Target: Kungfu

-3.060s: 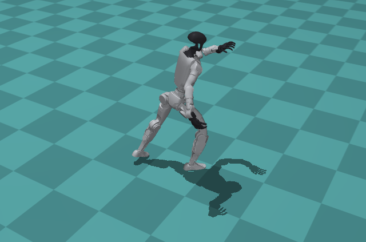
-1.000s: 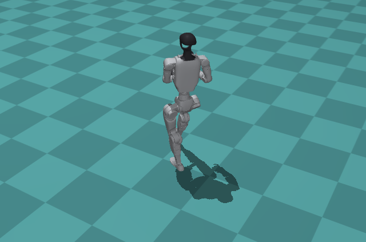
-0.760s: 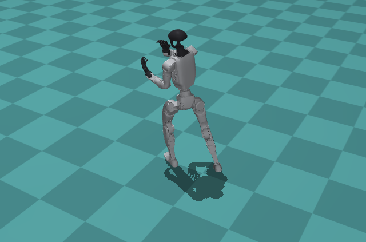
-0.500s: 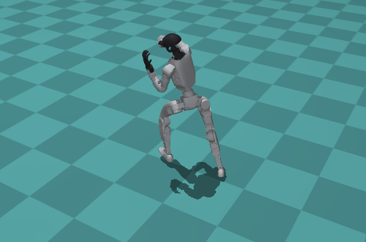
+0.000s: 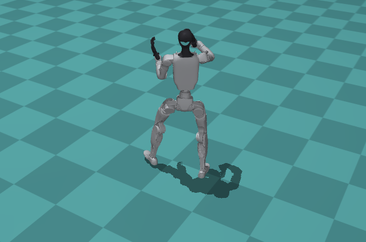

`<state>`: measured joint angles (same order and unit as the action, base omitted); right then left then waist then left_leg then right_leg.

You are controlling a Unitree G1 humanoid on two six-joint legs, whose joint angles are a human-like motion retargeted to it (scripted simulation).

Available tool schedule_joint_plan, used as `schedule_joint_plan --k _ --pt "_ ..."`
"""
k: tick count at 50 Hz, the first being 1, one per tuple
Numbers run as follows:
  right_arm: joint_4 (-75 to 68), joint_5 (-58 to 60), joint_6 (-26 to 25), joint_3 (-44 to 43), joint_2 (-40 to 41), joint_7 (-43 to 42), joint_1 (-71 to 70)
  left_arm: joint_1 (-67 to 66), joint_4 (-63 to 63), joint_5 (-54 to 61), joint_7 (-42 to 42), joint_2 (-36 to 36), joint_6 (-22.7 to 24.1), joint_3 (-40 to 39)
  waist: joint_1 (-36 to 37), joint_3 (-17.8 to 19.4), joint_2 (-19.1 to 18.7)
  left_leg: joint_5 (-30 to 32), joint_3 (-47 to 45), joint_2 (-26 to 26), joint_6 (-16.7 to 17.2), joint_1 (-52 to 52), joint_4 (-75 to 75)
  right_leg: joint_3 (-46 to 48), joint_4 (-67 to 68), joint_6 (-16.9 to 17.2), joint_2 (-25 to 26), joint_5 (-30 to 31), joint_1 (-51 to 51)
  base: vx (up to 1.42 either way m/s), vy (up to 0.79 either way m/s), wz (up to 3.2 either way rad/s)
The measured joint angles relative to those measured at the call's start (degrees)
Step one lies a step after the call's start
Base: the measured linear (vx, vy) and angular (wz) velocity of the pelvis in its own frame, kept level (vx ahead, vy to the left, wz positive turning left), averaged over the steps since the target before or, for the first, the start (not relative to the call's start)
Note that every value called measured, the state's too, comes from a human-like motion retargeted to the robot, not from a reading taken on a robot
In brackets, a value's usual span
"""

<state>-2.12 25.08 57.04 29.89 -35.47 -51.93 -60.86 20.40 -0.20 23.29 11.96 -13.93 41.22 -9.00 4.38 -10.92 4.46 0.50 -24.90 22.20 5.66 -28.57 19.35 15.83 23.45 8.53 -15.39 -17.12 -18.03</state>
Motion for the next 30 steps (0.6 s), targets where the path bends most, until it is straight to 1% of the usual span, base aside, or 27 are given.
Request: schedule_joint_plan --k 2,3,5,6,7,8,10,12,14,15,17,20,21,22,23,24,25,27,28,30 --pt "-0.61 -0.28 -0.39 -2.45 -4.32 2.81 4.64 -1.36 0.79 -7.34 -2.22 -2.38 -1.31 -0.97 -3.06 -1.63 1.00 4.64 -3.62 0.38 -1.54 2.27 -3.55 -1.34 -0.20 -1.37 0.81 -0.56 -1.93 -0.35 -0.64 -0.76" --pt "-0.84 -0.81 -0.86 -3.96 -6.63 4.32 7.66 -1.78 1.08 -11.43 -3.77 -3.29 -2.10 -0.80 -4.28 -2.48 1.89 8.00 -5.91 0.17 -2.45 3.77 -5.84 -2.29 -0.51 -1.87 0.97 -0.45 -2.86 -0.33 -0.61 -0.96" --pt "-1.60 -2.49 -2.72 -7.36 -11.36 8.32 14.88 -1.78 1.91 -19.00 -7.72 -4.29 -3.29 1.10 -7.21 -3.72 3.13 14.01 -12.31 -0.21 -4.83 6.83 -9.64 -5.48 -1.54 -2.68 2.04 0.17 -4.04 -0.33 -0.57 -0.80" --pt "-2.27 -2.78 -3.77 -9.79 -14.10 11.19 19.06 -1.22 2.75 -22.49 -10.09 -4.31 -4.07 2.67 -9.26 -4.19 3.11 14.49 -13.08 -0.91 -6.25 7.27 -9.76 -6.14 -2.55 -3.02 2.37 0.80 -3.95 -0.30 -0.51 -0.30" --pt "-2.94 -2.54 -4.82 -12.69 -17.10 13.95 23.55 -0.35 3.95 -26.08 -12.49 -4.11 -4.90 4.42 -11.35 -4.62 2.88 14.07 -12.26 -1.55 -6.74 7.03 -8.88 -6.28 -3.69 -3.35 2.80 1.49 -3.69 -0.23 -0.41 0.11" --pt "-3.61 -1.22 -5.87 -16.55 -20.63 16.50 28.66 1.14 5.86 -29.84 -14.97 -3.46 -5.83 6.52 -13.53 -4.95 2.21 11.87 -8.26 -2.08 -5.42 5.43 -5.96 -5.41 -5.09 -3.69 3.42 2.30 -3.10 -0.19 -0.39 0.22" --pt "-6.44 5.33 -8.99 -25.69 -27.40 18.59 39.33 4.73 10.13 -35.46 -20.25 -2.12 -6.35 11.45 -16.77 -5.53 0.90 5.51 1.41 -3.93 -2.04 0.40 2.85 -3.15 -8.47 -4.35 4.82 4.10 -1.88 -0.18 -0.43 -0.04" --pt "-13.77 18.10 -14.03 -33.70 -31.37 18.10 47.07 8.22 13.84 -37.02 -24.68 -0.69 -6.75 17.40 -16.47 -5.91 1.72 0.21 3.29 -8.38 -0.90 -0.88 7.31 -2.89 -11.49 -4.08 5.52 5.79 -1.19 -0.16 -0.40 -1.04" --pt "-24.67 32.39 -20.80 -39.82 -35.07 16.31 51.92 11.94 16.51 -36.92 -26.54 1.33 -6.85 24.94 -14.96 -5.43 3.25 -3.87 1.58 -12.36 0.11 -0.52 9.02 -4.95 -13.70 -3.28 6.78 6.51 -0.75 -0.17 -0.39 -1.44" --pt "-31.22 39.22 -24.84 -42.08 -36.60 15.79 53.30 13.80 17.19 -36.22 -27.27 2.31 -6.90 28.94 -13.98 -4.91 3.85 -5.41 0.93 -14.02 0.81 -0.47 9.61 -6.17 -14.61 -2.87 7.63 6.52 -0.52 -0.15 -0.32 -1.60" --pt "-46.68 47.51 -31.75 -43.69 -38.19 18.17 51.85 16.58 17.12 -34.80 -29.96 4.60 -7.94 34.53 -11.69 -3.75 4.66 -7.41 1.36 -17.78 0.50 -0.12 8.64 -9.22 -16.21 -2.82 9.69 6.31 0.12 -0.10 -0.27 -1.77" --pt "-71.13 54.35 -41.44 -42.11 -39.12 22.53 42.77 19.39 15.85 -35.31 -33.44 8.70 -10.46 38.71 -9.41 -1.73 4.55 -9.58 5.39 -21.79 -0.56 -0.77 6.44 -12.08 -18.20 -3.79 13.00 5.17 1.45 -0.05 -0.21 -1.83" --pt "-78.61 54.27 -47.50 -41.97 -38.22 23.19 37.69 19.80 15.21 -36.31 -33.85 9.47 -10.96 38.83 -8.31 -1.32 4.61 -9.93 6.28 -22.52 -1.33 -1.11 5.24 -13.62 -18.52 -4.07 13.91 4.63 1.55 -0.04 -0.13 -2.16" --pt "-85.44 53.02 -52.34 -42.24 -37.25 23.69 32.98 20.09 14.58 -37.26 -34.05 10.02 -11.29 38.76 -7.33 -0.98 4.75 -9.98 7.17 -23.21 -2.35 -1.47 4.04 -15.26 -18.80 -4.35 14.76 4.20 1.67 -0.01 -0.12 -2.35" --pt "-90.97 49.44 -54.74 -43.31 -36.12 23.90 29.02 20.16 13.98 -38.10 -33.86 10.13 -11.30 38.31 -6.59 -0.79 5.09 -9.46 8.09 -23.82 -3.89 -1.87 2.81 -17.07 -18.99 -4.60 15.45 3.96 1.82 0.05 -0.17 -2.16" --pt "-93.80 43.43 -53.40 -43.49 -35.39 25.89 26.74 20.19 13.49 -38.72 -33.50 9.94 -11.06 37.98 -6.26 -0.68 5.75 -7.57 9.15 -24.39 -6.43 -2.35 1.93 -18.64 -19.07 -4.88 15.97 3.77 1.99 0.13 -0.22 -1.91" --pt "-95.28 36.19 -50.18 -43.21 -34.87 28.78 25.29 20.20 13.06 -39.24 -33.06 9.60 -10.69 37.72 -6.14 -0.62 6.59 -5.00 10.29 -24.96 -9.47 -2.87 1.22 -20.10 -19.10 -5.18 16.40 3.61 2.16 0.17 -0.29 -1.47" --pt "-95.28 21.95 -39.60 -40.82 -33.70 35.22 25.55 19.61 12.51 -39.50 -33.06 8.54 -9.49 37.57 -6.63 -1.04 8.15 -4.87 10.09 -24.07 -10.18 -2.26 0.59 -21.71 -18.19 -5.53 17.75 2.95 1.99 0.16 -0.31 -1.13" --pt "-95.28 17.76 -35.19 -40.01 -32.83 36.16 25.62 19.26 12.36 -39.42 -33.19 8.10 -8.96 37.28 -6.57 -1.26 8.90 -7.04 10.06 -23.68 -9.52 -1.44 0.94 -22.94 -17.30 -5.28 18.48 2.68 1.63 0.14 -0.26 -1.32" --pt "-95.28 15.96 -29.07 -39.63 -30.53 34.95 25.25 18.78 12.42 -39.11 -33.25 6.93 -8.12 35.87 -5.67 -1.79 10.51 -8.99 6.76 -21.97 -9.20 0.20 -0.42 -25.03 -13.97 -2.31 19.55 2.41 -0.23 0.10 -0.18 -1.49"
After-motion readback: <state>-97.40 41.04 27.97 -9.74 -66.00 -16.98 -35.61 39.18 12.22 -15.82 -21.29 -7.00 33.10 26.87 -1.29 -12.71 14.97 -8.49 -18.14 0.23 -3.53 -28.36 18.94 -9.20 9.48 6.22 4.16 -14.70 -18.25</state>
